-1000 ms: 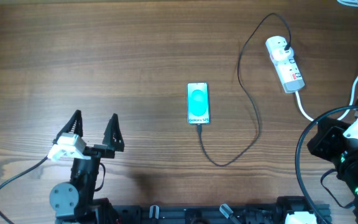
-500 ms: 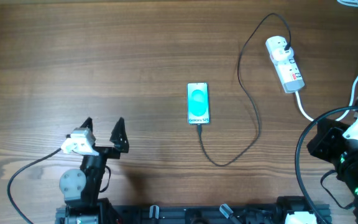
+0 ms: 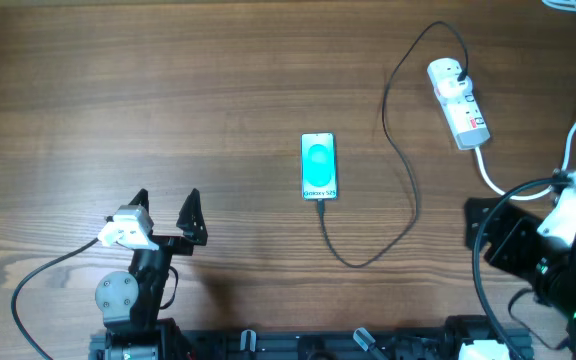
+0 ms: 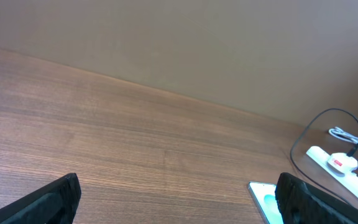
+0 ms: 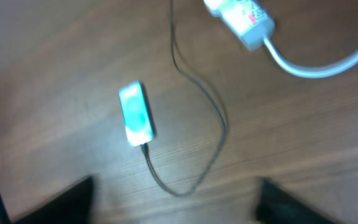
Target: Plug charger to phone and switch on socket
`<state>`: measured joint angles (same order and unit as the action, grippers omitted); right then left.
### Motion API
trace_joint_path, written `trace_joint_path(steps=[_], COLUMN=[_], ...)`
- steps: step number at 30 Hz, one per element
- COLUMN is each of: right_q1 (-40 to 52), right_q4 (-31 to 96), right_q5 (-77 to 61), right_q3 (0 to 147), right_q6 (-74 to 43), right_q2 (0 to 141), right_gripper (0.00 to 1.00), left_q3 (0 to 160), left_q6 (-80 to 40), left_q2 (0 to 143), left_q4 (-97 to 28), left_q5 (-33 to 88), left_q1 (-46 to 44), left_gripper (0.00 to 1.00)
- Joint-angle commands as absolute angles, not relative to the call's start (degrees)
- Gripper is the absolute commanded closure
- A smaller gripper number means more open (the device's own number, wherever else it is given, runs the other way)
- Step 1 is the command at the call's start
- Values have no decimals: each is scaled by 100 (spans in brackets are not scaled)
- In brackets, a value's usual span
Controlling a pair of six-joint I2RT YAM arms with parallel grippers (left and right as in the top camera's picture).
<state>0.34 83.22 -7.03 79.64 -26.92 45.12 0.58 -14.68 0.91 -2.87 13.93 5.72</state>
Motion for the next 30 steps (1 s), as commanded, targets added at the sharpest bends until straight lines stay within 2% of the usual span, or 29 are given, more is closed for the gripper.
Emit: trace_joint_path(steps=[1,6,10,13,15,18,23,27,30], right_q1=[58,58,235,294,294,294,294,294,294], right_q4=[8471,8486,8368,7894,7203,6237,3946,1249,-30], right_q5=[-934,-875,-353,-150,-154,-178,-421,-523,-617], right_q3=[7981,7981,7981,7902,7596,6709,4456,2615,1535], right_q6=[-3122,-3448,-2773,-1590,-672,-141,-150,-143,-5], right_q2=[4466,4466,4462,4449,4296,3728,2226,1070,454], right_gripper=[0,0,0,0,0,0,0,0,0], left_q3=[34,34,32,34,32,34,32,34,34], left_q6=[-1413,-1413,-1413,-1413,-1413,-1413,-1413,-1413,-1413], left_q2=[71,71,71,71,71,71,71,71,71], left_q4=[-311,-311,-311,-311,-311,-311,-311,-311,-311], left_q5=[1339,1339,1339,1339,1339,1339,1339,1339,1339], left_q1=[548,548,548,548,548,548,548,548,548], left_gripper=[0,0,0,0,0,0,0,0,0])
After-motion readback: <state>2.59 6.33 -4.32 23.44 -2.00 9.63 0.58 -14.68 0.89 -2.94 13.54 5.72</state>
